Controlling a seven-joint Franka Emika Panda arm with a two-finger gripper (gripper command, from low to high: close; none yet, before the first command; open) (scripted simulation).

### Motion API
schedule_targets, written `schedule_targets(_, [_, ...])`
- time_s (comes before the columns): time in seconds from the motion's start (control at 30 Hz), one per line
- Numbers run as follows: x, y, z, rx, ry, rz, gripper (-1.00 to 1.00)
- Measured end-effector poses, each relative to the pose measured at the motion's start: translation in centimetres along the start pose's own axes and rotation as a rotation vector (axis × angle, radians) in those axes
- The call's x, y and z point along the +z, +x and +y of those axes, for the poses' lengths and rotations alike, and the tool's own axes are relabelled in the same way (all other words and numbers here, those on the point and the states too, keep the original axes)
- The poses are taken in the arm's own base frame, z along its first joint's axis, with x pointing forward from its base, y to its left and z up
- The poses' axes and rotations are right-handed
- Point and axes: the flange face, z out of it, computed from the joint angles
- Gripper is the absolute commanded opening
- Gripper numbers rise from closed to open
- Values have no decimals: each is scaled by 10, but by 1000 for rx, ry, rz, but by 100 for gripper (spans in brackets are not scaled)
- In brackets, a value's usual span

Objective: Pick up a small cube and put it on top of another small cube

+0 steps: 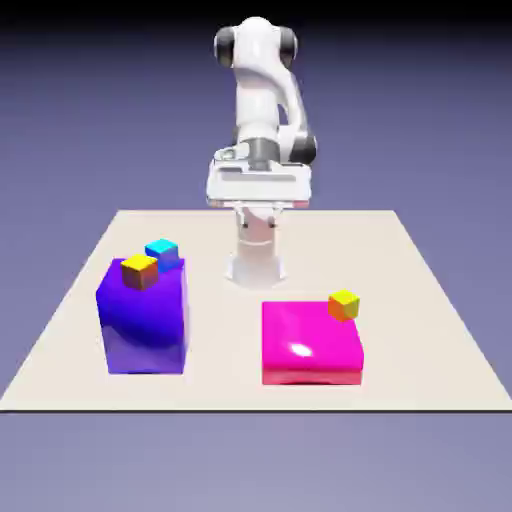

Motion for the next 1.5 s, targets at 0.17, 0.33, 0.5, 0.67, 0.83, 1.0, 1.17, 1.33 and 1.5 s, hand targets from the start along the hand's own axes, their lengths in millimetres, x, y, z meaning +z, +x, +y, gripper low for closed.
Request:
schedule_targets(0.17, [-30, -46, -48, 36, 39, -38, 0])
schedule_targets(0.33, [-61, -100, -83, 63, 60, -75, 0])
schedule_targets(0.5, [-88, -160, -105, 84, 63, -106, 0])
schedule_targets(0.67, [-107, -224, -112, 102, 48, -126, 0])
schedule_targets(0.83, [-118, -287, -107, 119, 16, -132, 0])
schedule_targets(1.0, [-118, -346, -90, 141, -29, -120, 0])
schedule_targets(1.17, [-105, -397, -63, 170, -85, -89, 0])
schedule_targets(1.33, [-82, -438, -30, 210, -146, -37, 0])
schedule_targets(1.5, [-48, -465, 7, 265, -209, 34, 0])
